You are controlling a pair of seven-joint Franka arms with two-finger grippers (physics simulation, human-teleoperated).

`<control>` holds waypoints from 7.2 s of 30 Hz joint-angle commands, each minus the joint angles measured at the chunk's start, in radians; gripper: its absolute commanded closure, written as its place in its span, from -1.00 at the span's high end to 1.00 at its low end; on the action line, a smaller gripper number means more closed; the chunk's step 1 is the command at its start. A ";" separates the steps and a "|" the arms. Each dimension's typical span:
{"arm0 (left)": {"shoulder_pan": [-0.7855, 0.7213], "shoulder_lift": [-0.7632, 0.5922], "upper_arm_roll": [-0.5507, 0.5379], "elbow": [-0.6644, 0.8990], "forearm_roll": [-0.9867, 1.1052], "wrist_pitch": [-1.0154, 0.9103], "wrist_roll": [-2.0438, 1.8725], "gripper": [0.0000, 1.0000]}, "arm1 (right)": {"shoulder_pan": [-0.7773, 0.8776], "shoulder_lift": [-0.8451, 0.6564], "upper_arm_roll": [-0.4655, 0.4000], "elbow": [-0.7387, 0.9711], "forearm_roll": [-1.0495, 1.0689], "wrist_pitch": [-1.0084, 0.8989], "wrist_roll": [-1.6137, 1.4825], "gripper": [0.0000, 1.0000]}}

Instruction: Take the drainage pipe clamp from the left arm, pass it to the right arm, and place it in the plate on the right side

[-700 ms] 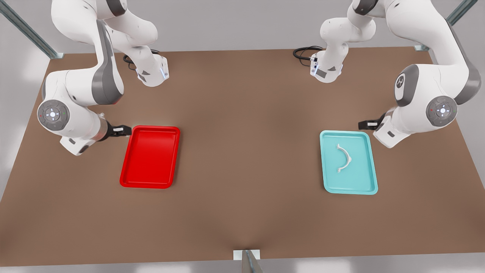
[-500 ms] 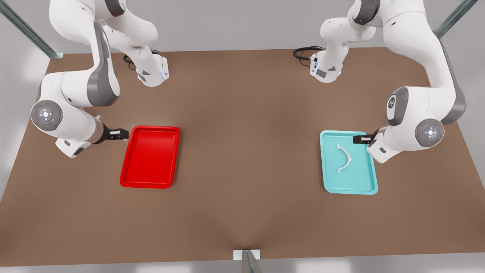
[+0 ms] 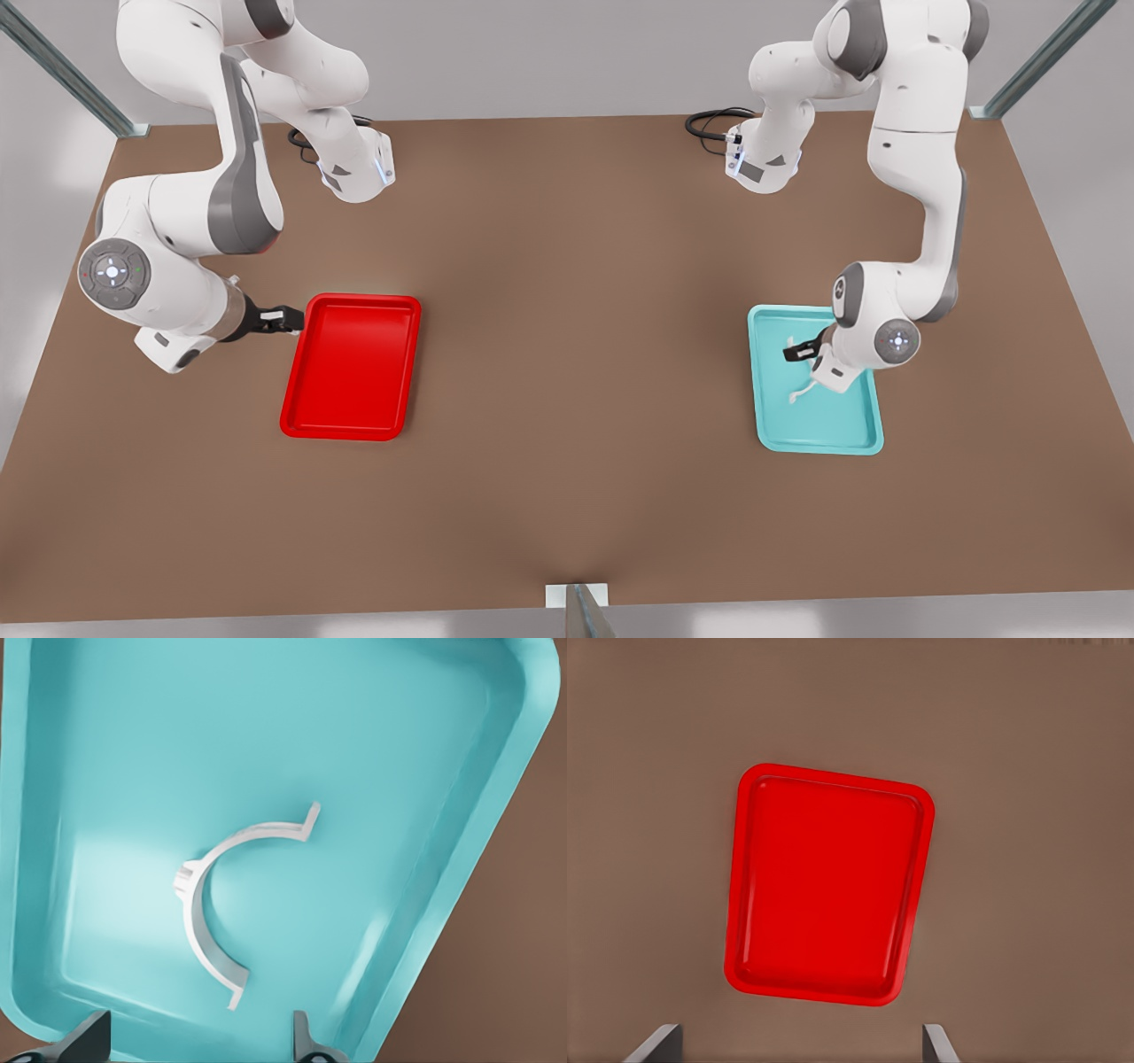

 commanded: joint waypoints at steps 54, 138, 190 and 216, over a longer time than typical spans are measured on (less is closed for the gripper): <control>-0.006 0.024 0.038 -0.194 0.008 0.407 -0.498 -0.57 | -0.022 -0.100 -0.005 -0.140 0.021 0.046 -0.003 1.00; -0.618 0.404 -0.138 0.832 0.054 0.010 -0.263 -0.57 | 0.229 0.469 0.198 -0.060 0.709 0.970 -2.054 1.00; -0.078 -0.076 -0.122 0.575 -0.025 -0.664 0.220 1.00 | -0.001 0.249 -0.138 -0.464 0.699 0.579 -1.991 -0.57; -0.075 -0.099 -0.125 0.578 0.004 -0.674 0.226 1.00 | -0.065 -0.091 0.000 0.003 -0.050 -0.104 -0.039 1.00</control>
